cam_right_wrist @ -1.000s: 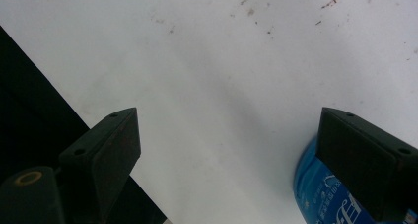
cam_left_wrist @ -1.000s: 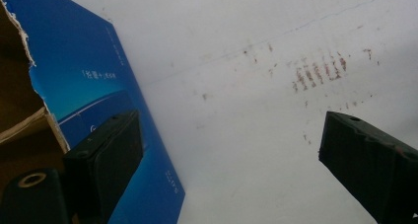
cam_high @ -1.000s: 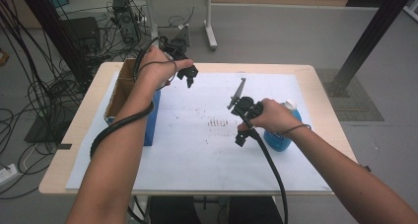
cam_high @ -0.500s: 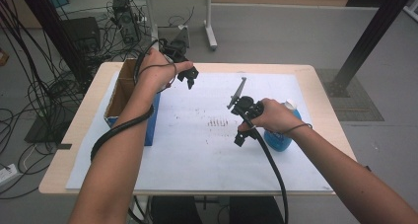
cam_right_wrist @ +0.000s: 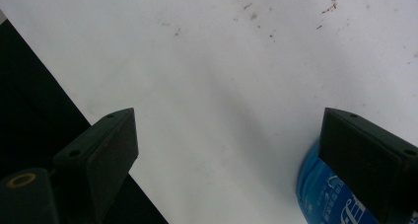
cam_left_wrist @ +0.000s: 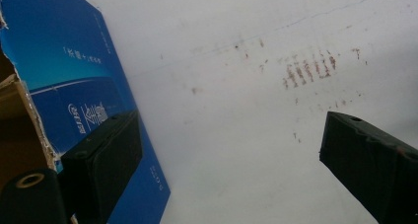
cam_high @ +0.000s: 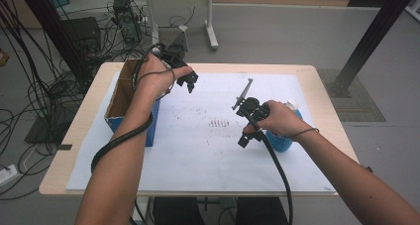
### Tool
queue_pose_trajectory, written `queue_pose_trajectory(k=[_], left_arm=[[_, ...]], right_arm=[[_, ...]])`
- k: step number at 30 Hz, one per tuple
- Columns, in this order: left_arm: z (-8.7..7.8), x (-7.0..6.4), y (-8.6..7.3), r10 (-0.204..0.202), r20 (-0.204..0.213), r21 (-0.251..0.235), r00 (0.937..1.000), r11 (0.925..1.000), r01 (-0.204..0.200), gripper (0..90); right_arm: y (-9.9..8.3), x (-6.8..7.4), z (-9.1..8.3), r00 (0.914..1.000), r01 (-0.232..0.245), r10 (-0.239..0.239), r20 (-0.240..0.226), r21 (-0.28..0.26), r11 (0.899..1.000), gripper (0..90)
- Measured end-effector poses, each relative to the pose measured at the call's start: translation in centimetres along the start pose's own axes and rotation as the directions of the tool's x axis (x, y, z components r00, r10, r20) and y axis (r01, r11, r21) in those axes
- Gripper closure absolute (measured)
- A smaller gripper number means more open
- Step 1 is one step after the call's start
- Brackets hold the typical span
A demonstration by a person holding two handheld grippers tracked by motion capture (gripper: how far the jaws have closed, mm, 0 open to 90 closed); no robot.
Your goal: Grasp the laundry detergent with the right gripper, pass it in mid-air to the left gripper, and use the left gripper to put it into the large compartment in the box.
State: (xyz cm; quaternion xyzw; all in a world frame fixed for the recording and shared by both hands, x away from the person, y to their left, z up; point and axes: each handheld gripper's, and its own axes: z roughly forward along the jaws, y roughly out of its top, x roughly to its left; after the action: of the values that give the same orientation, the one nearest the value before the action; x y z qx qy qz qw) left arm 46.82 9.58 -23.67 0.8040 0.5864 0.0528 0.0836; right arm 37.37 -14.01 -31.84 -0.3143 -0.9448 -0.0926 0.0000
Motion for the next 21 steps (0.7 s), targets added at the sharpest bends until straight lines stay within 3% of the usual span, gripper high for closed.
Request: queue_pose_trajectory(k=[5, 10, 15, 21], left_arm=[[0.2, -0.1, -0.4, -0.009, 0.012, -0.018, 0.9999, 0.9998, 0.009, 9.7], [0.6, -0.4, -0.8, -0.013, 0.020, -0.027, 0.9997, 0.9995, 0.014, 9.7], [1.3, -0.9, -1.6, -0.011, 0.027, -0.031, 0.9996, 0.9994, 0.012, 9.7], [1.9, -1.0, -2.1, -0.012, 0.024, -0.028, 0.9996, 0.9995, 0.013, 9.7]], right_arm=[[-0.6, 0.1, -0.1, 1.0000, 0.001, -0.001, 0.000, -0.020, 1.000, 7.7], [-1.8, 0.0, 0.0, 0.9988, -0.026, 0.023, -0.043, -0.053, 0.998, 7.7], [-2.6, 0.0, 0.3, 0.9964, -0.049, 0.044, -0.073, -0.067, 0.997, 7.7], [-3.6, 0.2, 0.5, 0.9962, -0.052, 0.048, -0.073, -0.060, 0.997, 7.6]])
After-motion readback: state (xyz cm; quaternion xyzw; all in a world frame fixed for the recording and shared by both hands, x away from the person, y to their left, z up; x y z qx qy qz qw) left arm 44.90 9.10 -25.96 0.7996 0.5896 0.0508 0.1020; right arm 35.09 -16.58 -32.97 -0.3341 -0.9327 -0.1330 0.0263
